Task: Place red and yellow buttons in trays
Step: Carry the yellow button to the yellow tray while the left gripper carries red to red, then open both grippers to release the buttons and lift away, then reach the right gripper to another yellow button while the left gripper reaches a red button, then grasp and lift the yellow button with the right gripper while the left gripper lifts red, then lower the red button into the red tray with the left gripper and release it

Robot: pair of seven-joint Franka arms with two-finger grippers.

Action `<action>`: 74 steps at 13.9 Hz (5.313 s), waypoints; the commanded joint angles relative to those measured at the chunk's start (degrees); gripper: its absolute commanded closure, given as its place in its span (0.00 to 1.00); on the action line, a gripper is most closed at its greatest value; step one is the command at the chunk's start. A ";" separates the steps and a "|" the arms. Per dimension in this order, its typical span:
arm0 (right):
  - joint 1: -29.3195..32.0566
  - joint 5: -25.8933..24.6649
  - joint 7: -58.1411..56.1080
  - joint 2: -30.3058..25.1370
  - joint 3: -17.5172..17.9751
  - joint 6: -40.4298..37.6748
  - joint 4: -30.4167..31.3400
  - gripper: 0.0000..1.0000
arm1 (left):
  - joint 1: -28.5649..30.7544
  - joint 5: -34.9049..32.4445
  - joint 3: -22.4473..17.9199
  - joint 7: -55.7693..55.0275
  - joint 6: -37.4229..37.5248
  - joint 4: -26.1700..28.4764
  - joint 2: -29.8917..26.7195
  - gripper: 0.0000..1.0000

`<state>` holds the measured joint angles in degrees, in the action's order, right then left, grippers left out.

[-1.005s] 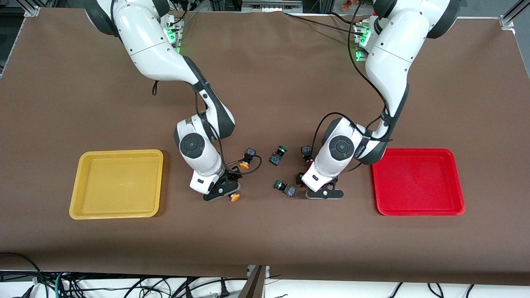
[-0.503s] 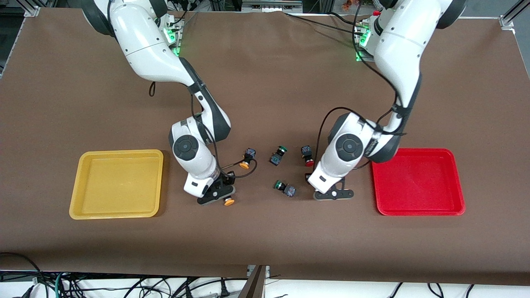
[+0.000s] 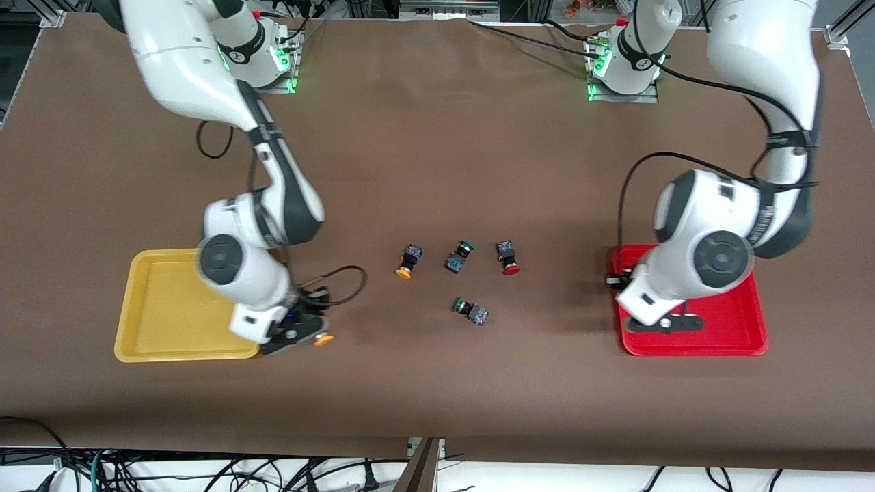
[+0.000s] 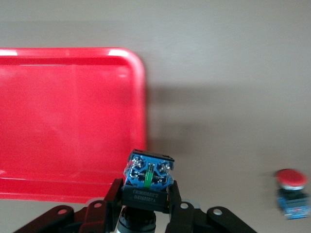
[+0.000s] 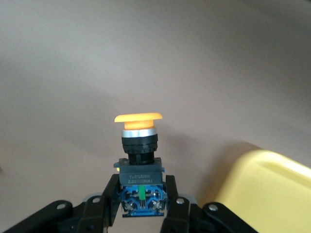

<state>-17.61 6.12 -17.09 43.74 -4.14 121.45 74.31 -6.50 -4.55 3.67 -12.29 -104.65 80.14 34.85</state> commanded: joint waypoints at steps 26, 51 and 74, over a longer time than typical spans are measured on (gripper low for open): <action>-0.57 2.41 41.36 -10.70 5.53 -10.89 11.29 0.08 | 6.68 7.27 6.60 0.97 -0.73 5.99 1.89 0.00; -19.13 6.80 72.12 1.70 5.99 14.16 15.16 0.51 | -9.85 6.57 11.18 -39.66 -25.52 14.96 6.12 0.96; -20.28 1.44 53.74 1.43 0.01 13.72 13.32 0.22 | 21.43 -15.59 10.03 36.52 -9.87 7.04 9.34 0.87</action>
<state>-37.67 8.17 37.19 45.51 -4.11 134.36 87.38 12.03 -20.87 12.07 20.00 -113.30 87.02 41.73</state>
